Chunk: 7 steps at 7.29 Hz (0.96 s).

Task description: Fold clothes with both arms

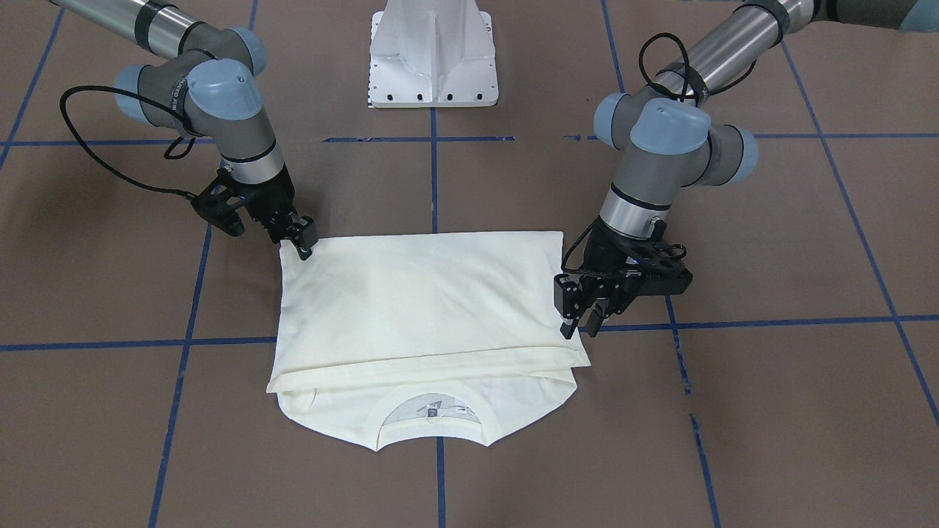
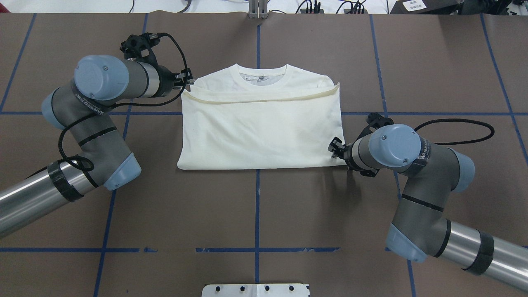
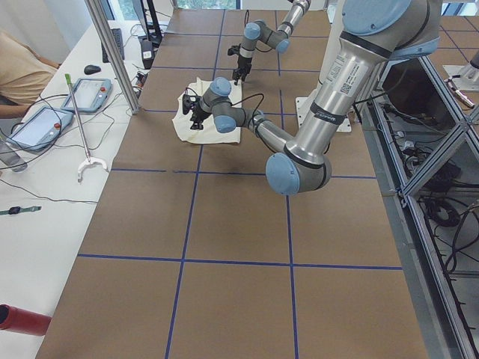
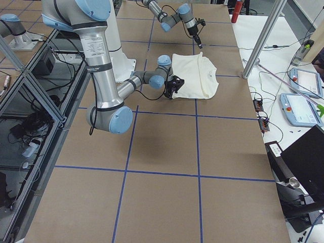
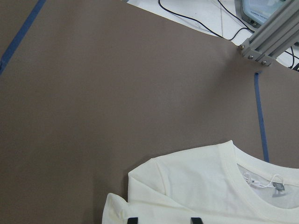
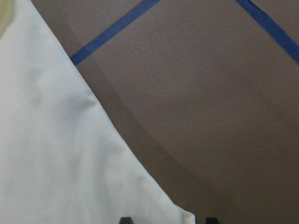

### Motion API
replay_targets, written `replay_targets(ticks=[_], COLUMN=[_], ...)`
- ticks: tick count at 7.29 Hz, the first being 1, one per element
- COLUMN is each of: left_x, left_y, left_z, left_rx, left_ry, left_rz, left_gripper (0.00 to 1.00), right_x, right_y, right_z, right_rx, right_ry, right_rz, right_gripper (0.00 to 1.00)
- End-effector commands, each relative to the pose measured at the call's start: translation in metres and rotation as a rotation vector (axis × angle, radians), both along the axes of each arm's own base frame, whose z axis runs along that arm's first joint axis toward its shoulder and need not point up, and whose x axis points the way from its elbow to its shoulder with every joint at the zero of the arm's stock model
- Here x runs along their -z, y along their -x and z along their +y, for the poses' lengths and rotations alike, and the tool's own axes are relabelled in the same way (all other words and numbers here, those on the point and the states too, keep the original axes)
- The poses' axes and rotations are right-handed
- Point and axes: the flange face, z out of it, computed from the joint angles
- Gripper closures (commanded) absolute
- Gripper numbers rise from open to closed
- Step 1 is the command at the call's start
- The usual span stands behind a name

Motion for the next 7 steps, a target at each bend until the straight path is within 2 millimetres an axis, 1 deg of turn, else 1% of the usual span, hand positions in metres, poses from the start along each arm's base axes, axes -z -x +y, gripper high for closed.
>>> replay_targets(ticks=[1, 2, 3, 4, 5, 6, 7], left_x=[-0.007, -0.006, -0.006, -0.006, -0.005, -0.004, 0.002], left_y=[0.001, 0.001, 0.001, 0.0, -0.001, -0.001, 0.001], left_z=[0.004, 0.004, 0.004, 0.005, 0.006, 0.007, 0.009], left_rx=[-0.002, 0.0, -0.001, -0.003, -0.003, -0.004, 0.003], left_ry=[0.006, 0.006, 0.007, 0.005, 0.009, 0.009, 0.012], left_rz=[-0.007, -0.005, -0.005, -0.002, 0.002, 0.006, 0.025], left_gripper=[0.52, 0.52, 0.52, 0.51, 0.51, 0.51, 0.51], right_x=[0.005, 0.004, 0.008, 0.017, 0.025, 0.039, 0.049], right_y=[-0.001, -0.001, -0.006, -0.026, -0.064, -0.102, -0.113], right_z=[0.001, 0.001, 0.001, 0.013, 0.039, 0.072, 0.107], right_rx=[0.004, 0.004, 0.003, 0.005, 0.017, 0.086, 0.184], right_ry=[-0.005, -0.004, -0.007, -0.019, -0.029, 0.0, 0.036], right_rz=[-0.009, -0.008, -0.017, -0.043, -0.076, -0.133, -0.179], right_gripper=[1.0, 1.0, 1.0, 1.0, 1.0, 1.0, 1.0])
